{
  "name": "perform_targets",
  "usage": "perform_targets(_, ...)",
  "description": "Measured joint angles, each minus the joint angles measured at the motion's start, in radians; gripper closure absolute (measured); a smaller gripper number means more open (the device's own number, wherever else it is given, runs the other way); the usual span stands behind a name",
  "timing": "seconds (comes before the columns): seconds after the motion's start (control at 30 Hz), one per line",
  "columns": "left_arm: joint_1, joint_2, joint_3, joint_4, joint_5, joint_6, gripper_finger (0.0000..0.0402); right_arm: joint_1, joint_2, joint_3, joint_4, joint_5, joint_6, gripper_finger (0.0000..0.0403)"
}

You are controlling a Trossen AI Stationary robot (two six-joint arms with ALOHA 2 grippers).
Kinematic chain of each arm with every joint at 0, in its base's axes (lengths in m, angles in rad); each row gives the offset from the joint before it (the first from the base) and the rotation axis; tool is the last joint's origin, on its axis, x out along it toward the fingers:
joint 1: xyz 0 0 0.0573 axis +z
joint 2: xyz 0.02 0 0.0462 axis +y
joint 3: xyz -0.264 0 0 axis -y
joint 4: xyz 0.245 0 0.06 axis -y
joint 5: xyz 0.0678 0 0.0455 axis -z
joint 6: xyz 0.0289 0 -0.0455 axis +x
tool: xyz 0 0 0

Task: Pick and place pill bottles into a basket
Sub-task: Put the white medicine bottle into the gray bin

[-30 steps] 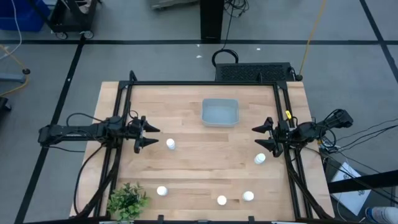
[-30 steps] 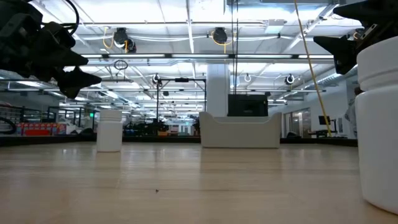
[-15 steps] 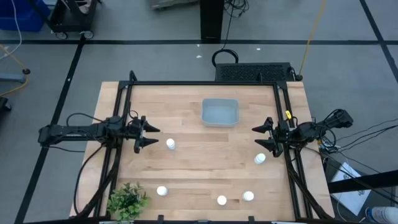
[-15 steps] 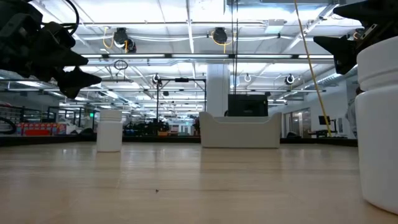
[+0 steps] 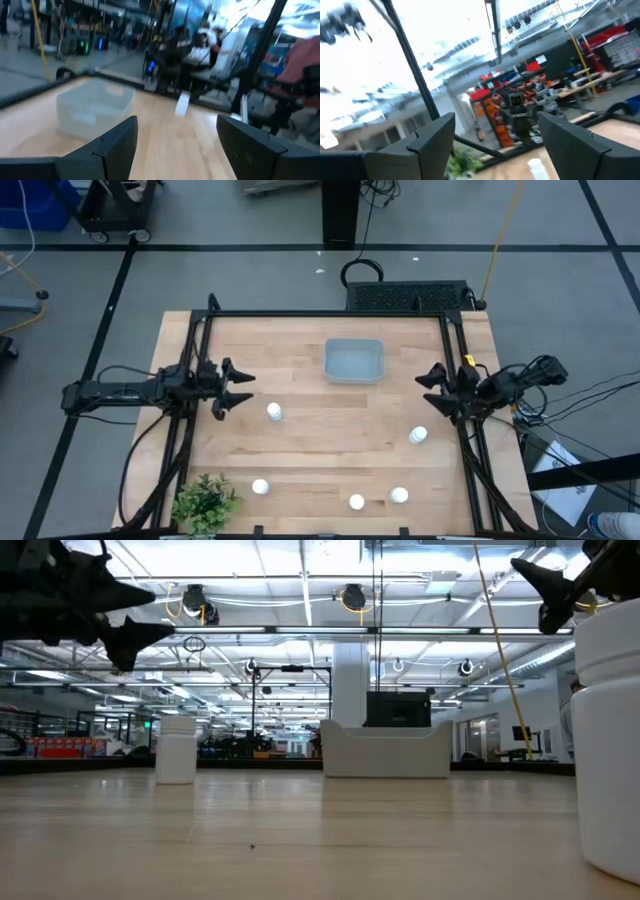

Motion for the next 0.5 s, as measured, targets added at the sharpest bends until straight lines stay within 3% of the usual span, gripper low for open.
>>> perform_targets(0.13, 0.000, 0.000, 0.000, 0.049, 0.000, -0.046, 0.0128, 0.000, 0.003, 0.000, -0.016, 0.023, 0.057, 0.0120)
perform_targets(0.4, 0.000, 0.003, -0.001, 0.146, 0.001, -0.142, 0.0128, 0.000, 0.083, 0.000, -0.256, 0.293, 0.257, 0.0129)
perform_targets(0.5, 0.000, 0.007, 0.000, 0.164, 0.000, -0.173, 0.0128, 0.000, 0.114, 0.000, -0.208, 0.286, 0.224, 0.0130)
